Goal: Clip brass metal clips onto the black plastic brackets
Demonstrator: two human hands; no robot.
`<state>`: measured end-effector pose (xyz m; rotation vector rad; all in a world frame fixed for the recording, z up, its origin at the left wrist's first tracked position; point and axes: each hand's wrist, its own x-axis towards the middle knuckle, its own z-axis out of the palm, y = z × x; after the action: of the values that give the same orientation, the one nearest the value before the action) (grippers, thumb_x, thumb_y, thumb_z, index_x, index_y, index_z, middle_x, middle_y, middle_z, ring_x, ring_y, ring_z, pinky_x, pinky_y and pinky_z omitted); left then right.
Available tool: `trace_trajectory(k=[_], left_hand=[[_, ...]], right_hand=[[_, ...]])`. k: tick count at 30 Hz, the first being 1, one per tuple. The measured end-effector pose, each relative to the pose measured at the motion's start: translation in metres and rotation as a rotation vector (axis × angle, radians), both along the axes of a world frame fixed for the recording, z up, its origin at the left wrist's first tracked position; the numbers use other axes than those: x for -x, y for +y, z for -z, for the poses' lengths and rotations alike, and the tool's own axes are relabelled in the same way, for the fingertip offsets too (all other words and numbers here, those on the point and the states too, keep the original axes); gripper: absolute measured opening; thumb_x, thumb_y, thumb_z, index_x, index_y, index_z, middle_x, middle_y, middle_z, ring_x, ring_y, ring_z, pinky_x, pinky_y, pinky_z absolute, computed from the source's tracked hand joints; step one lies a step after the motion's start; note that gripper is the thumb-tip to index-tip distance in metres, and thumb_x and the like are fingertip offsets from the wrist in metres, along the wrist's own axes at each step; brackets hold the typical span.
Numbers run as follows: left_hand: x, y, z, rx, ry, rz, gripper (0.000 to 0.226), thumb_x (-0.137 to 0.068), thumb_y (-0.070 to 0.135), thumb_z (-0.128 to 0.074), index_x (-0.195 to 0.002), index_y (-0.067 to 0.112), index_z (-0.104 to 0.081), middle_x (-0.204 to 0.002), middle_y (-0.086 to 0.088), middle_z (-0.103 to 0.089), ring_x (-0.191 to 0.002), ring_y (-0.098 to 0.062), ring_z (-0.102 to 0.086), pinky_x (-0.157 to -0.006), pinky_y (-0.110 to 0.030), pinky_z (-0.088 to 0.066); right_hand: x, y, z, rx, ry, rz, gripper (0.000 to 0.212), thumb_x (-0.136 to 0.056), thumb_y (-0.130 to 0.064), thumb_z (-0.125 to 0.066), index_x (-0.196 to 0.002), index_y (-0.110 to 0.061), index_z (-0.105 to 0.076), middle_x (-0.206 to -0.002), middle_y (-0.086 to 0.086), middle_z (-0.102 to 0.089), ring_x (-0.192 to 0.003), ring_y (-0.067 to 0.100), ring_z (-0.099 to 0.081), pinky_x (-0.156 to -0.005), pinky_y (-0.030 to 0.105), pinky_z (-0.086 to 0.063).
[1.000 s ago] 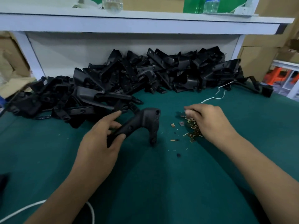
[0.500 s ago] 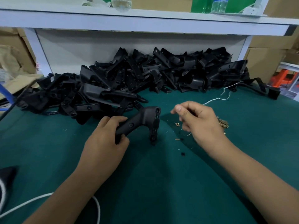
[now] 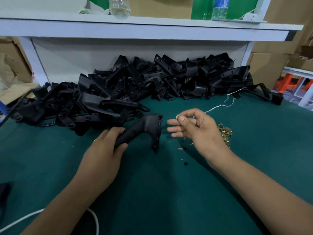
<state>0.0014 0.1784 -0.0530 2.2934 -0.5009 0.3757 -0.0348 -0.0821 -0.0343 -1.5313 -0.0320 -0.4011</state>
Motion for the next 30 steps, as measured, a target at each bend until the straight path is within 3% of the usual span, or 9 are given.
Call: trace_trajectory(k=[3, 7, 11, 16, 21, 25, 30], left_hand=[[0.0, 0.002, 0.0, 0.046, 0.117, -0.006, 0.025, -0.102, 0.026, -0.058, -0.12, 0.043, -0.058, -0.097, 0.017, -0.06, -0.083, -0.004, -0.055, -0.067, -0.028, -0.044], [0.003, 0.003, -0.001, 0.046, 0.099, -0.013, 0.031, -0.103, 0.027, -0.057, -0.13, 0.042, -0.059, -0.098, 0.022, -0.061, -0.089, -0.002, -0.056, -0.074, -0.026, -0.047], [0.001, 0.002, 0.0, 0.014, 0.095, -0.026, 0.033, -0.104, 0.027, -0.057, -0.134, 0.04, -0.058, -0.101, 0.013, -0.065, -0.09, -0.005, -0.057, -0.075, -0.032, -0.048], [0.0, 0.004, 0.001, 0.03, 0.091, -0.007, 0.033, -0.103, 0.026, -0.057, -0.131, 0.043, -0.057, -0.103, 0.014, -0.064, -0.09, 0.001, -0.055, -0.074, -0.022, -0.045], [0.0, 0.003, 0.001, 0.027, 0.076, 0.015, 0.032, -0.103, 0.025, -0.058, -0.127, 0.047, -0.058, -0.099, 0.012, -0.065, -0.088, -0.003, -0.056, -0.074, -0.023, -0.047], [0.001, 0.003, 0.002, 0.026, 0.041, 0.024, 0.034, -0.103, 0.024, -0.059, -0.131, 0.041, -0.06, -0.102, 0.013, -0.065, -0.093, -0.001, -0.056, -0.075, -0.017, -0.042], [0.004, 0.001, 0.002, 0.027, -0.013, 0.009, 0.04, -0.101, 0.018, -0.062, -0.139, 0.029, -0.062, -0.101, 0.012, -0.066, -0.098, -0.013, -0.056, -0.077, -0.015, -0.037]], right_hand=[[0.002, 0.002, 0.001, 0.022, 0.005, -0.017, 0.01, -0.104, -0.009, -0.059, -0.109, -0.001, -0.062, -0.1, 0.013, -0.08, -0.091, 0.031, -0.078, -0.077, 0.038, -0.065], [0.004, 0.004, 0.002, -0.016, 0.058, -0.095, 0.012, -0.101, -0.008, -0.064, -0.109, 0.0, -0.069, -0.101, 0.015, -0.08, -0.089, 0.033, -0.079, -0.075, 0.035, -0.065], [0.003, 0.004, 0.001, -0.043, 0.109, -0.134, 0.013, -0.101, -0.008, -0.064, -0.11, -0.001, -0.07, -0.104, 0.016, -0.079, -0.09, 0.033, -0.078, -0.078, 0.035, -0.065], [0.003, 0.007, 0.004, -0.042, 0.141, -0.154, 0.008, -0.099, -0.008, -0.066, -0.104, -0.003, -0.071, -0.1, 0.017, -0.079, -0.088, 0.032, -0.079, -0.075, 0.033, -0.064], [0.005, 0.006, 0.003, -0.026, 0.163, -0.173, 0.011, -0.099, -0.007, -0.066, -0.105, 0.001, -0.071, -0.099, 0.019, -0.079, -0.088, 0.034, -0.078, -0.075, 0.033, -0.064], [0.007, 0.01, 0.004, -0.016, 0.151, -0.147, 0.012, -0.098, -0.006, -0.067, -0.105, 0.001, -0.073, -0.095, 0.017, -0.08, -0.084, 0.028, -0.079, -0.079, 0.032, -0.063], [0.008, 0.02, 0.006, -0.076, 0.046, -0.08, 0.009, -0.096, -0.001, -0.069, -0.101, 0.0, -0.076, -0.092, 0.016, -0.08, -0.079, 0.021, -0.078, -0.074, 0.022, -0.06]])
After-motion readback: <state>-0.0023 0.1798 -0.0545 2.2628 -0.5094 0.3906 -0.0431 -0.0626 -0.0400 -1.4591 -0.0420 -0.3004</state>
